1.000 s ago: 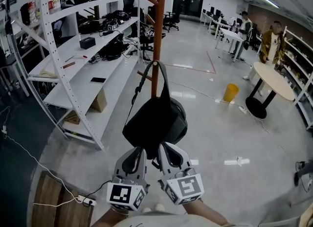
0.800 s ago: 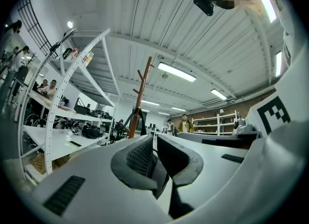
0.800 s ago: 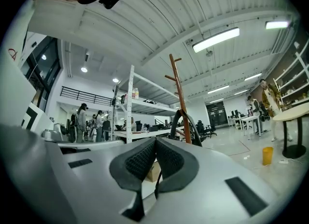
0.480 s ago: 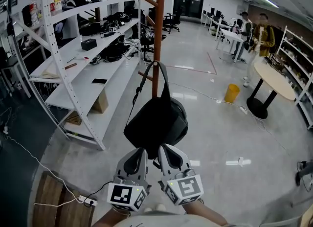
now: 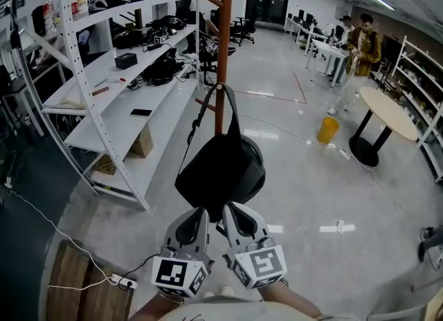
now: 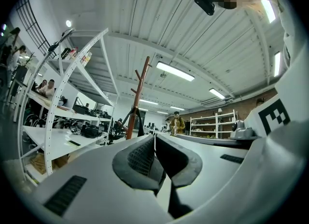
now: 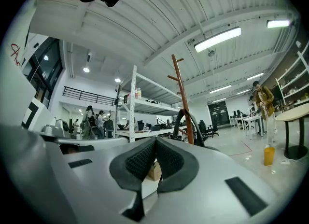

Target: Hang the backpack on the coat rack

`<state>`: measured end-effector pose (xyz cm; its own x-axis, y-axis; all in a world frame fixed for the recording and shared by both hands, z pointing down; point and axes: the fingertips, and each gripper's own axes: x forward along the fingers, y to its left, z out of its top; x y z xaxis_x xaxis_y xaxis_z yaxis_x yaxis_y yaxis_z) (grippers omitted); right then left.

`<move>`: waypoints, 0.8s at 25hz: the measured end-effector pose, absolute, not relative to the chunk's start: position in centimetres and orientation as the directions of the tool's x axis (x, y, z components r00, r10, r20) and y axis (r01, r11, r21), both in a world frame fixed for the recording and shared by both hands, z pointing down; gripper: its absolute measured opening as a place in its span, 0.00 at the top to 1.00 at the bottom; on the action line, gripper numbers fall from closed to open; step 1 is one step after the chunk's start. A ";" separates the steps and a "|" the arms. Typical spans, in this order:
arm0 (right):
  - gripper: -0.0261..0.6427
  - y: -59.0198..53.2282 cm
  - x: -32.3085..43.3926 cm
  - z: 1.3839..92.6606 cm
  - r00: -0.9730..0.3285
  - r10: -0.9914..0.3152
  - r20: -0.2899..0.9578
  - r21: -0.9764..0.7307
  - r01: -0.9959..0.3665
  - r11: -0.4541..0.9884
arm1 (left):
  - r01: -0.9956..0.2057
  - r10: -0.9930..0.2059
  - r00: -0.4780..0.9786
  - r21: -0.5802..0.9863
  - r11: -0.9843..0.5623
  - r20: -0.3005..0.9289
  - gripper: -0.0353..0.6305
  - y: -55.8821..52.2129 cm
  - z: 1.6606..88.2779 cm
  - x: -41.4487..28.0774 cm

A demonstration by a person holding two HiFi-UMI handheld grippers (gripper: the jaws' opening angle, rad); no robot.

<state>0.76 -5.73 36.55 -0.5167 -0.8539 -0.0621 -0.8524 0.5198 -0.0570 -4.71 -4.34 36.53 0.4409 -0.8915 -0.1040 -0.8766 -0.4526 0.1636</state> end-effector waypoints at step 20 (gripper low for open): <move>0.93 -5.3 1.2 36.8 -0.517 -0.854 -0.057 -0.050 -0.853 0.520 | -0.877 -0.890 0.442 0.157 -0.455 -0.111 0.91 -3.6 36.3 -4.3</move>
